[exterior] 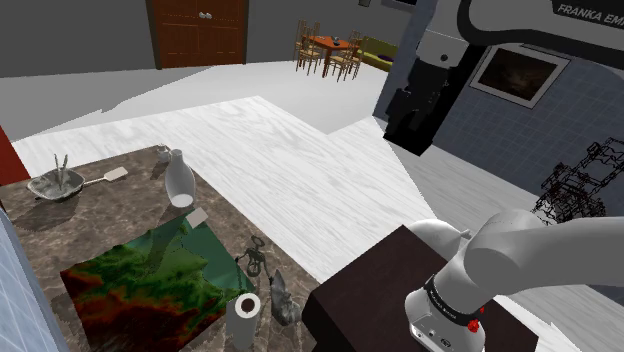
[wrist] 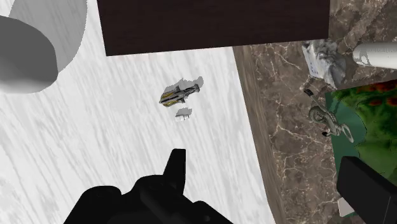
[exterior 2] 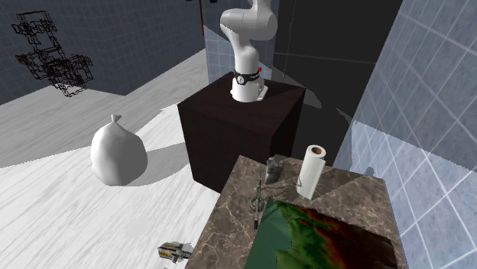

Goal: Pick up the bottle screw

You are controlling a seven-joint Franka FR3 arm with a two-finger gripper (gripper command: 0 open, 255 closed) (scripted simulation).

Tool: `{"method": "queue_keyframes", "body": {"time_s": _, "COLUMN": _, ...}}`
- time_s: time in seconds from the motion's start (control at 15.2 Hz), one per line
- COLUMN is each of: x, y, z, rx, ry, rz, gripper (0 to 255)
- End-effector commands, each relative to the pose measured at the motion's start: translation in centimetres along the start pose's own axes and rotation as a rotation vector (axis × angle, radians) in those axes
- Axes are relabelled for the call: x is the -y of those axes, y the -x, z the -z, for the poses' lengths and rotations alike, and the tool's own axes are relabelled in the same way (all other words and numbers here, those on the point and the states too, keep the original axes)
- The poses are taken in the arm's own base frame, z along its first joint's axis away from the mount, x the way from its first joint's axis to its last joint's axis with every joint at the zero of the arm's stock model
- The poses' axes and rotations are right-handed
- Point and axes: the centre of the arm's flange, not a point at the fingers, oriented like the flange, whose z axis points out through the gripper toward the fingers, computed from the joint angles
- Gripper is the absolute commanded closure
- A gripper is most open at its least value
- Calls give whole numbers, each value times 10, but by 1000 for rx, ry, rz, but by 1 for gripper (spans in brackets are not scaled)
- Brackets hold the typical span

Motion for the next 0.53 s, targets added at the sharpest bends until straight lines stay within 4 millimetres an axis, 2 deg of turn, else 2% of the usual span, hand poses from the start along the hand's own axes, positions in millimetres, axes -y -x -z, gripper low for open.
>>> {"method": "queue_keyframes", "body": {"time_s": 0.0, "x": 0, "y": 0, "z": 0, "rx": 0, "ry": 0, "rz": 0, "gripper": 0}}
{"method": "queue_keyframes", "body": {"time_s": 0.46, "x": 48, "y": -51, "z": -68, "rx": 55, "ry": 13, "rz": 80, "gripper": 0}}
